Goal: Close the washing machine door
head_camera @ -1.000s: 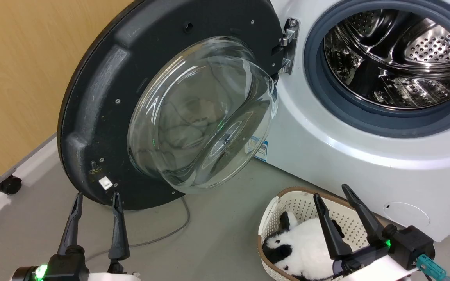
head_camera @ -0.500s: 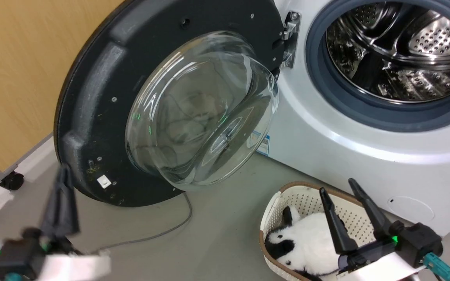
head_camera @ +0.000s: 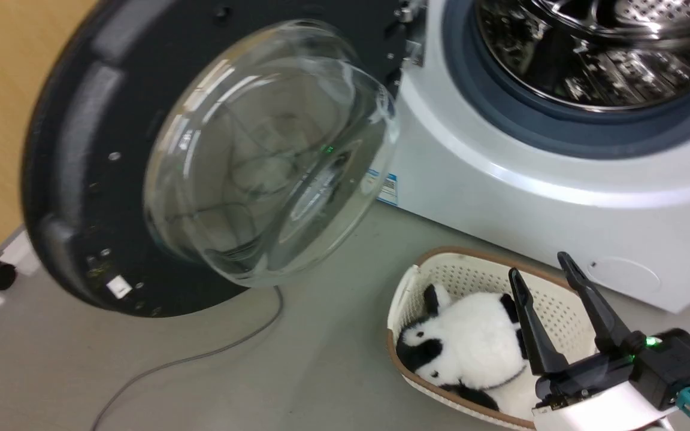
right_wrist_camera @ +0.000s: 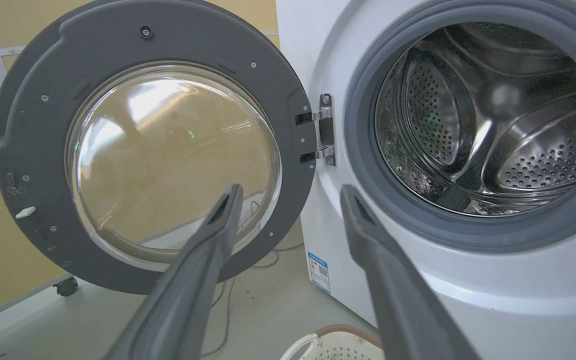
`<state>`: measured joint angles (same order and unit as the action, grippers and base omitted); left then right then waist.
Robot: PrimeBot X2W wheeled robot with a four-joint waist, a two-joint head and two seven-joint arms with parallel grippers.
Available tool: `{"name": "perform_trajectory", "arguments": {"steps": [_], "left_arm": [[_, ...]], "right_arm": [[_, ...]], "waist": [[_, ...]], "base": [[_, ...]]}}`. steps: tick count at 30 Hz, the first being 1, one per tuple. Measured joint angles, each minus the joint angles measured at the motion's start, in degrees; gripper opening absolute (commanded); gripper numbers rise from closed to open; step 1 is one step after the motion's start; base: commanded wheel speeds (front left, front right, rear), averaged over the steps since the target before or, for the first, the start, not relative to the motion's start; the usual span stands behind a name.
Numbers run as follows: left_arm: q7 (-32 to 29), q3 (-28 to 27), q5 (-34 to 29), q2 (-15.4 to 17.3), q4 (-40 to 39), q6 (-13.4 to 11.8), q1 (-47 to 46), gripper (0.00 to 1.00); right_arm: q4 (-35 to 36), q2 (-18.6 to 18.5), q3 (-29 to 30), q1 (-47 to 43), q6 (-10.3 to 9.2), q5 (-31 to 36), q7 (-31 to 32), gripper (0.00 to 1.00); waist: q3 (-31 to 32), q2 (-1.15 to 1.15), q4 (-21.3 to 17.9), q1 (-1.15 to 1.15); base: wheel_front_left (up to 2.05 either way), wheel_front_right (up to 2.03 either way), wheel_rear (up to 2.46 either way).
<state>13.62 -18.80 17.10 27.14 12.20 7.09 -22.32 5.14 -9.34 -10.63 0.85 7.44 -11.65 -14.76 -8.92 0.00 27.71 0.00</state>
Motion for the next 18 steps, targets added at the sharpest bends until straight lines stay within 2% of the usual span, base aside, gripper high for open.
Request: {"name": "perform_trajectory", "arguments": {"steps": [4, 10, 14, 18], "left_arm": [[-7.9, -4.8, 13.6, 0.7, 12.5, 0.1, -7.5, 0.00], [-30.1, -11.9, 35.8, 0.3, 27.3, 0.1, -15.6, 0.00], [-43.5, -13.3, 44.2, 0.8, 30.5, 0.1, -15.8, 0.00], [-51.8, -14.5, 50.5, 0.3, 29.9, 0.1, -15.7, 0.00]], "right_arm": [[0.3, -0.2, 0.1, 0.6, 0.00, 0.0, 0.0, 1.00], [0.3, -0.4, -0.1, 0.6, 0.00, 0.0, 0.0, 1.00], [0.3, -0.4, 0.0, 0.8, 0.00, 0.0, 0.0, 1.00], [0.3, -0.3, 0.1, 0.8, 0.00, 0.0, 0.0, 1.00]], "waist": [[-1.2, 0.00, -1.8, 0.00], [-2.1, 0.00, -3.6, 0.00], [-2.4, 0.00, -4.2, 0.00], [-2.3, 0.00, -4.2, 0.00]], "base": [[0.00, 0.00, 0.00], [0.00, 0.00, 0.00], [0.00, 0.00, 0.00], [0.00, 0.00, 0.00]]}}
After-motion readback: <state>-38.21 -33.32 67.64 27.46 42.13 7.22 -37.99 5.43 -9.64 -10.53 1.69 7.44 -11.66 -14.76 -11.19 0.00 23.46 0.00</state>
